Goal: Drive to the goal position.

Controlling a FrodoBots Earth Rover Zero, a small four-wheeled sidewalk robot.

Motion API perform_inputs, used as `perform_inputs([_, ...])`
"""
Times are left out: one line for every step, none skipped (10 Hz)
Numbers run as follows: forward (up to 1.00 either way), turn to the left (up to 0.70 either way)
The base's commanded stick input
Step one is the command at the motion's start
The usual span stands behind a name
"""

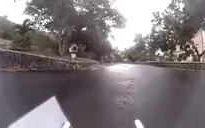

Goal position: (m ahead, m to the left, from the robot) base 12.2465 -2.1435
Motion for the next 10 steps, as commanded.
perform_inputs([1.00,0.00])
perform_inputs([1.00,-0.08])
perform_inputs([1.00,-0.17])
perform_inputs([1.00,-0.25])
perform_inputs([1.00,-0.33])
perform_inputs([1.00,-0.40])
perform_inputs([1.00,-0.40])
perform_inputs([1.00,-0.16])
perform_inputs([1.00,0.00])
perform_inputs([1.00,0.00])
